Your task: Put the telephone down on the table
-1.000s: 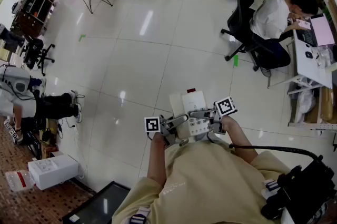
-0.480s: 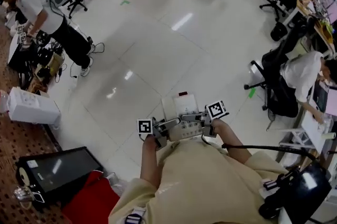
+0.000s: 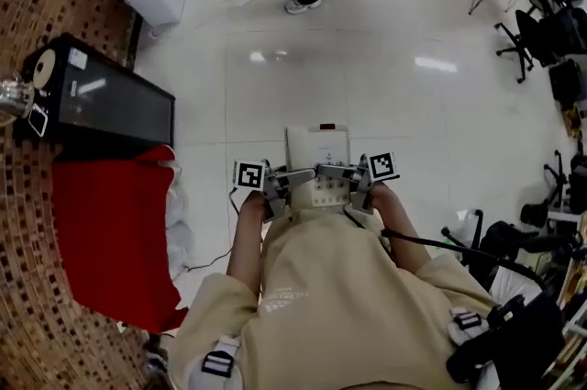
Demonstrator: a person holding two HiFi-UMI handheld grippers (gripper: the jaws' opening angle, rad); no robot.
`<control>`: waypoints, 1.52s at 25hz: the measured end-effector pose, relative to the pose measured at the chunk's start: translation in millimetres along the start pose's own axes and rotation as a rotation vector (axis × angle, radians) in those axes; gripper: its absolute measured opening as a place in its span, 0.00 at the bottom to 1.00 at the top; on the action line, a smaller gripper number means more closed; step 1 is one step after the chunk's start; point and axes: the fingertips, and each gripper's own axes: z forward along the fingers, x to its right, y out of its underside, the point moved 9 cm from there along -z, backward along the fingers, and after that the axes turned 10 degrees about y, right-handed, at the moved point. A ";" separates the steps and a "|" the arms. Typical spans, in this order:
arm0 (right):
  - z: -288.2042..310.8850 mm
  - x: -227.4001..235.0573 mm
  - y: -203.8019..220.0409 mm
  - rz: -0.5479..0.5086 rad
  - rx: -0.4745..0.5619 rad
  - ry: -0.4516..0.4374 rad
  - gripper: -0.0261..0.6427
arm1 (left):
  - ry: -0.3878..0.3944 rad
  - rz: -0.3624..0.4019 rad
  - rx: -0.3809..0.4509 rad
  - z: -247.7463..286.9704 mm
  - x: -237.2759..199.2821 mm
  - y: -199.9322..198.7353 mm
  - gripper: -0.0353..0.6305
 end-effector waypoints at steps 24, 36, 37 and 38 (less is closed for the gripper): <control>219.8 115.5 -231.1 -0.446 -1.365 -0.141 0.43 | -0.742 0.325 1.180 -7.0 -226.8 63.6 0.74; 287.5 86.9 -65.1 -0.631 -1.497 -0.086 0.45 | -0.706 0.417 1.389 -73.6 -157.9 202.3 0.74; 294.6 85.1 -43.4 -0.676 -1.501 -0.134 0.45 | -0.697 0.419 1.403 -81.1 -148.4 219.0 0.74; 300.2 83.5 -21.4 -0.708 -1.502 -0.155 0.45 | -0.709 0.434 1.402 -89.3 -135.8 235.3 0.74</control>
